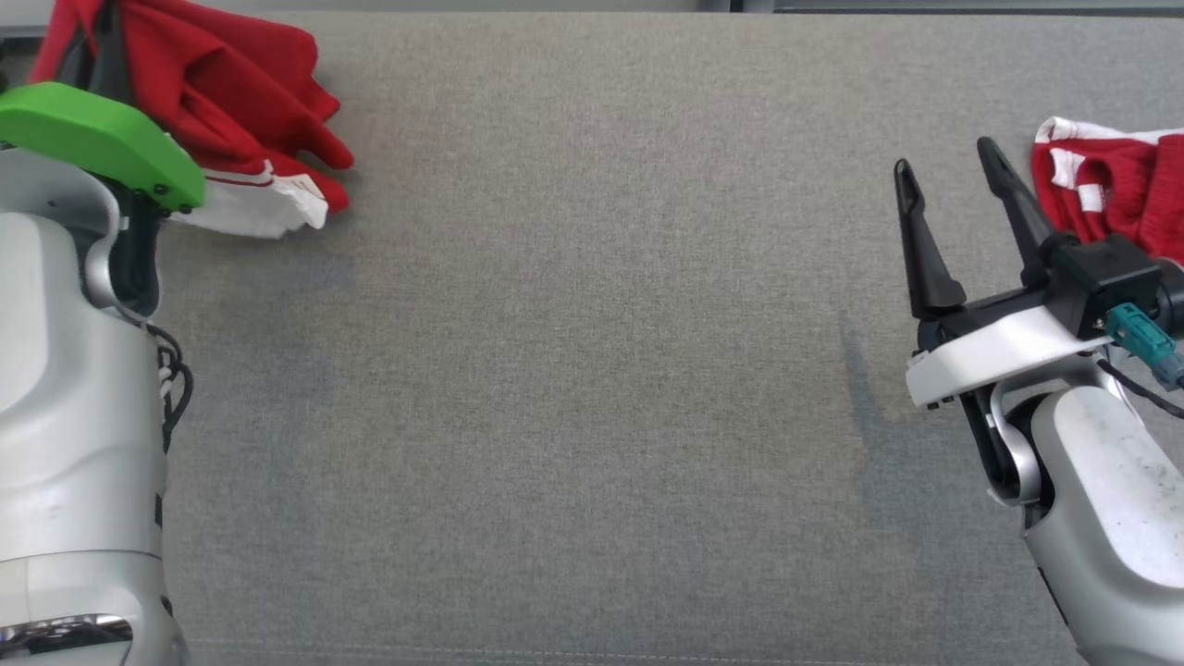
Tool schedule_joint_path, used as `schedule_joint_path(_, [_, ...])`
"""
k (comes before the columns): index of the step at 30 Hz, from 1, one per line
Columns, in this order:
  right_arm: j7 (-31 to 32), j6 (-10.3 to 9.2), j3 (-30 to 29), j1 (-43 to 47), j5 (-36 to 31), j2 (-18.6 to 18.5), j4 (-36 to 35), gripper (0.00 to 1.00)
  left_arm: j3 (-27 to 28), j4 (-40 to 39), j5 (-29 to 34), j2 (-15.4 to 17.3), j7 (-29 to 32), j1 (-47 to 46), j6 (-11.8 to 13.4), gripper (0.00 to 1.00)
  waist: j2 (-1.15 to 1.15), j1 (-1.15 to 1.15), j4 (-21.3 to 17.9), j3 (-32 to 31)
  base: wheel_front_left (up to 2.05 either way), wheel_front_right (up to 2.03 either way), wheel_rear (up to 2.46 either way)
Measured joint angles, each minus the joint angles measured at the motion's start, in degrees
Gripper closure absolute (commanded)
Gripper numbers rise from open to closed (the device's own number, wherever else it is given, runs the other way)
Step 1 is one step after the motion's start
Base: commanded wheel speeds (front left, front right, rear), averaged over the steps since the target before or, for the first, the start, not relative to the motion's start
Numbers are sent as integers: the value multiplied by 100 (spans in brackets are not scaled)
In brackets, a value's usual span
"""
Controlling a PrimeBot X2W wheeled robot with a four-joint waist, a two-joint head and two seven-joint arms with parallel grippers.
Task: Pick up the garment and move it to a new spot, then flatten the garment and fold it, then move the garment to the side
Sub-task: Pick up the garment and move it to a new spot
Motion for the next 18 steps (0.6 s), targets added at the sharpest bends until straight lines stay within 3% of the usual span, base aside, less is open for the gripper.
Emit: schedule_joint_path(18, [-98,-3,98,504,152,350,261,0,-1128,-702,-162,-531,378,50,-200,100,0,0,-626,-1002,0,0,0])
